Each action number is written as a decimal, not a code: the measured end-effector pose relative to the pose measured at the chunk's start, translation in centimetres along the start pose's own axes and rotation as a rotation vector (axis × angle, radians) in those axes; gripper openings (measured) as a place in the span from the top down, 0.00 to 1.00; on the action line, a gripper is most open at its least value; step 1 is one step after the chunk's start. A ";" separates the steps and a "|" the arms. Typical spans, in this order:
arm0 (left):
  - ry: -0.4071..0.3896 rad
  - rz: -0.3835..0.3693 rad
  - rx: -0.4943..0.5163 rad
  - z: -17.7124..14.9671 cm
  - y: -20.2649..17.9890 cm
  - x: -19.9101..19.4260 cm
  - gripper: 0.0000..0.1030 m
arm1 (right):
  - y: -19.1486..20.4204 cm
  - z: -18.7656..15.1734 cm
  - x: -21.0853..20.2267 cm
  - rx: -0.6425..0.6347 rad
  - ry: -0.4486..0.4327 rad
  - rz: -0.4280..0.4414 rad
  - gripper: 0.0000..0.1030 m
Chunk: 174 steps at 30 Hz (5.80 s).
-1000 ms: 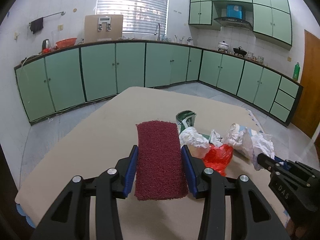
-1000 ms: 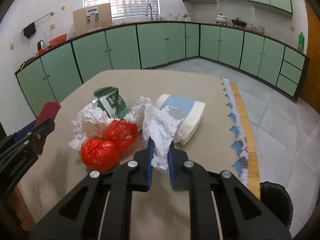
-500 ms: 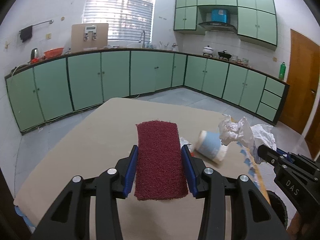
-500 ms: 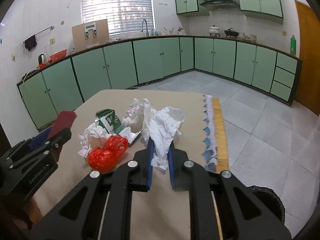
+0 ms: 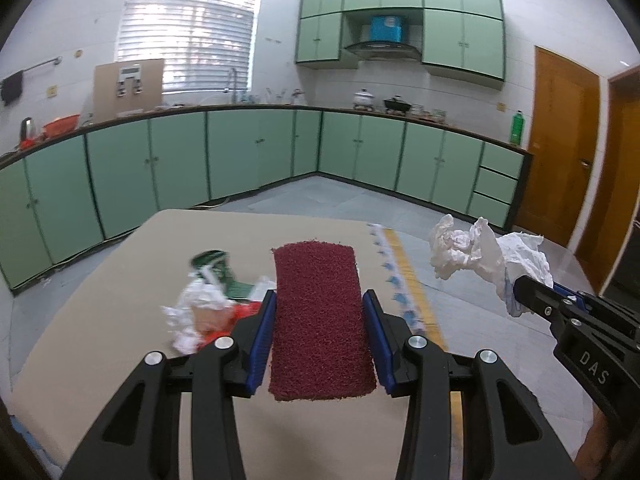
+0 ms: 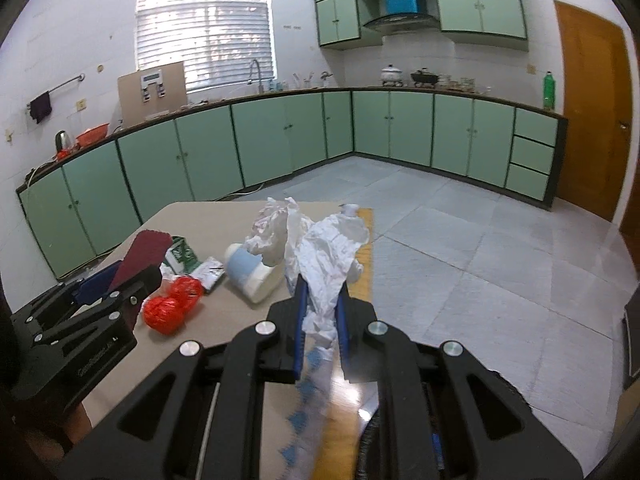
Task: Collect trash
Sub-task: 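Lift the pad and tissue and carry both tools over the bin, then open both grippers over the bin to drop the pad and tissue, then move both tools back over the remaining trash on the table, then grasp the red plastic bag with the right gripper, then grasp the white tissue with the left gripper while the right gripper lifts the red bag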
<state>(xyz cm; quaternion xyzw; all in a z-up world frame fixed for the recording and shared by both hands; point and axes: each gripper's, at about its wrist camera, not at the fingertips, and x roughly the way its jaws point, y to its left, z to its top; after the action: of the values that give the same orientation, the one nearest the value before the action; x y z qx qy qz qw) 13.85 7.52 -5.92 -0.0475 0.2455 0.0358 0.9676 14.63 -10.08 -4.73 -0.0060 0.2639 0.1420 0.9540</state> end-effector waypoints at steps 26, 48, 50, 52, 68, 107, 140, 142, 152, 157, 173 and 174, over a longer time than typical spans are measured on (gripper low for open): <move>0.093 -0.308 0.157 -5.3 -17.6 0.8 0.58 | -15.3 -8.1 -6.5 0.147 0.040 -0.304 0.88; 0.220 -0.400 0.202 -8.0 -22.2 5.7 0.35 | -20.8 -12.8 -3.8 0.207 0.108 -0.359 0.54; 0.214 -0.401 0.195 -7.8 -22.1 5.7 0.32 | -21.1 -12.6 -4.0 0.211 0.100 -0.372 0.49; 0.203 -0.402 0.184 -7.5 -21.7 5.3 0.29 | -21.1 -12.3 -4.3 0.211 0.084 -0.385 0.36; 0.019 -0.185 0.080 -2.3 -10.2 1.1 0.17 | -16.0 -8.6 -4.2 0.172 -0.040 -0.368 0.07; 0.095 0.246 -0.115 -4.4 17.5 3.7 0.17 | 14.7 -2.8 12.3 -0.060 0.078 0.052 0.07; 0.113 0.231 -0.122 -4.8 18.0 5.4 0.18 | 17.6 -3.3 13.6 -0.107 0.169 0.228 0.87; 0.112 0.220 -0.120 -4.7 17.7 5.4 0.18 | 16.9 -3.0 13.3 -0.100 0.163 0.214 0.87; 0.128 0.163 -0.108 -4.0 15.7 6.9 0.18 | 13.3 -2.4 12.2 -0.092 0.146 0.133 0.89; 0.171 0.152 -0.120 -4.0 15.0 8.3 0.18 | 12.2 -2.4 11.9 -0.093 0.142 0.119 0.89; 0.195 0.101 -0.111 -4.1 12.8 7.6 0.87 | 10.6 -2.1 10.4 -0.096 0.116 0.103 0.89; 0.191 0.101 -0.109 -4.0 12.6 7.4 0.87 | 10.5 -2.0 10.2 -0.095 0.113 0.101 0.89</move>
<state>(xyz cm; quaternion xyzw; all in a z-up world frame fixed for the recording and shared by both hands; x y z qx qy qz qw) 17.33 19.94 -13.88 -0.0908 0.3365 0.0929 0.9327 19.14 2.53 -10.98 -0.0460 0.3102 0.2019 0.9278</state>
